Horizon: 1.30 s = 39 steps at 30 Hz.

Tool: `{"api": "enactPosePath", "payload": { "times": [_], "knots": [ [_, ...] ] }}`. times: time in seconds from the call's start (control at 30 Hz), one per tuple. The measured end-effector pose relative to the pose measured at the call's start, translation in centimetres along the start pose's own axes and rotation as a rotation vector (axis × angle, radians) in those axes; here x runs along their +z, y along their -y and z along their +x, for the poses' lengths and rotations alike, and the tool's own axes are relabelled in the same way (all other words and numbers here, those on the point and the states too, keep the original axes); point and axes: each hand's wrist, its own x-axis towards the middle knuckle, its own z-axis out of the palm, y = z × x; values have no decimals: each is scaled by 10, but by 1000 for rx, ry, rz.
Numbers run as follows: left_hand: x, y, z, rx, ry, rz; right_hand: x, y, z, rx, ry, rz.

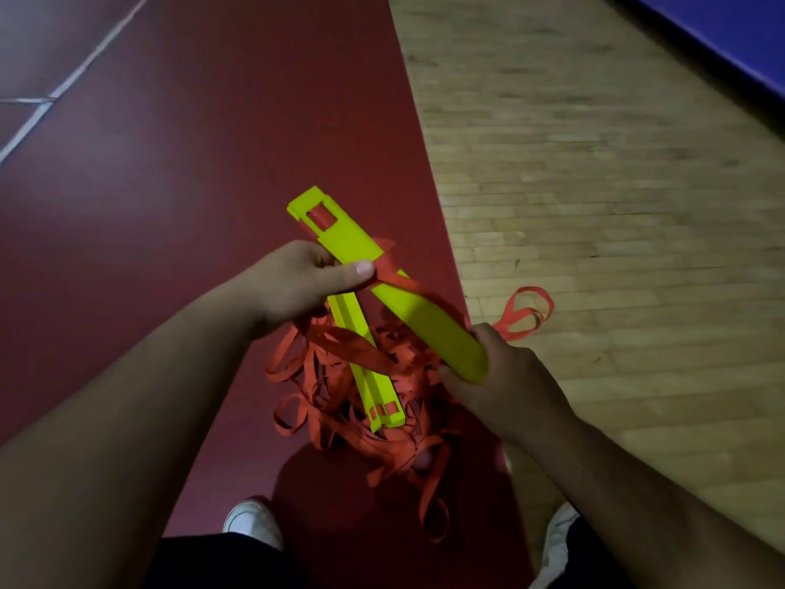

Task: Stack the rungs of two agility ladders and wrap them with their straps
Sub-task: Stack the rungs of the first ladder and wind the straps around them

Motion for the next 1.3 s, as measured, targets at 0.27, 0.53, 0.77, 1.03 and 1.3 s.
{"api": "enactPosePath", "payload": {
  "times": [0.27,0.53,0.77,1.03,1.3],
  "knots": [
    [1,28,-3,22,15,-28,-18,-10,6,107,251,298],
    [9,24,-3,263,155,-394,-27,2,-6,223,965,922],
    [22,13,6,286,-138,-513,-16,7,-3,224,733,819],
    [28,10,11,221,-371,-456,-10,23,2,50,201,320],
    [31,11,-4,150,231,-562,-32,9,-2,92,748,855]
  ]
}}
